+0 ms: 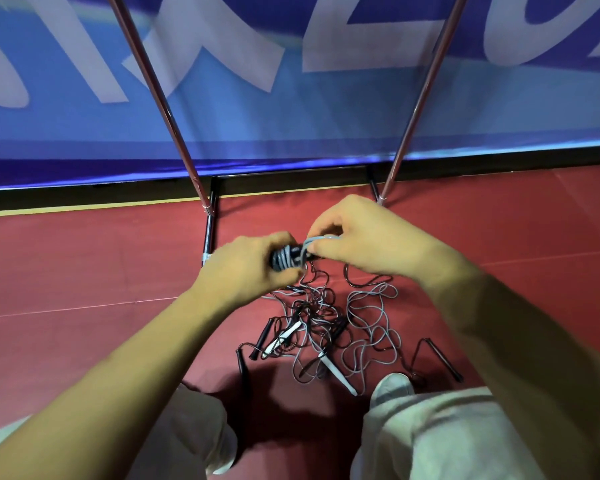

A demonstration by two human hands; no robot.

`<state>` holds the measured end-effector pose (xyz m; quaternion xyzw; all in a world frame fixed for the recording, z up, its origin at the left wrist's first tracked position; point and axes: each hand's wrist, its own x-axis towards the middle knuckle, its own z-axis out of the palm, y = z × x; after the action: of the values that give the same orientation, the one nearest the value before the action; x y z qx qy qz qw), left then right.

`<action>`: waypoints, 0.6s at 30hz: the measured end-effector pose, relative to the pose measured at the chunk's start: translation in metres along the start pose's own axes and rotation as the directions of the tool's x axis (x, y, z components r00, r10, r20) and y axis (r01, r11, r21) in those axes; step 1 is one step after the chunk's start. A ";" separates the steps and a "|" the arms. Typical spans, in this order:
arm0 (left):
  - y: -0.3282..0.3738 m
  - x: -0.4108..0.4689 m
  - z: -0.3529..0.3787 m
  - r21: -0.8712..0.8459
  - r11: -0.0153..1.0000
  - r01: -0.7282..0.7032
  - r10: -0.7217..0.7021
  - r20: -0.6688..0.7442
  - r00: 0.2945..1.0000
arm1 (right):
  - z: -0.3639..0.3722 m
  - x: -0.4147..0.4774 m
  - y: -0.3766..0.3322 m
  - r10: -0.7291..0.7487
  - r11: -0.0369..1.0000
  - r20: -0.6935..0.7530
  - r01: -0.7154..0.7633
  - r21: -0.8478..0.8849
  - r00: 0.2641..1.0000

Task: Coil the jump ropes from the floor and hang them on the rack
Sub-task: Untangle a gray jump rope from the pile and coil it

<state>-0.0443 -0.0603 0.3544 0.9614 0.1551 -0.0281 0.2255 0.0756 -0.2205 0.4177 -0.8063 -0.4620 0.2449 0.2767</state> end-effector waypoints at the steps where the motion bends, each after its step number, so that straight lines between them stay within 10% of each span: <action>1: 0.002 -0.001 -0.001 -0.023 0.999 -0.023 0.024 0.082 0.996 | -0.001 0.000 0.000 -0.018 1.000 -0.002 0.018 0.002 1.000; 5: 0.012 -0.008 0.000 -0.049 0.981 -0.187 0.192 0.151 0.970 | 0.000 -0.001 0.002 -0.049 0.997 -0.009 0.049 0.053 0.999; 9: 0.012 -0.011 -0.003 -0.501 0.836 -0.224 0.330 0.133 0.934 | -0.009 0.002 0.014 0.006 0.988 -0.151 0.017 0.151 0.989; 18: 0.018 -0.002 -0.012 -0.931 0.360 -0.058 0.001 -0.062 0.998 | -0.007 0.005 0.026 0.117 0.964 0.034 -0.122 0.237 0.993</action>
<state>-0.0406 -0.0706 0.3731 0.6683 0.1321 0.0929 0.7262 0.0984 -0.2282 0.4047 -0.7912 -0.3826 0.3226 0.3516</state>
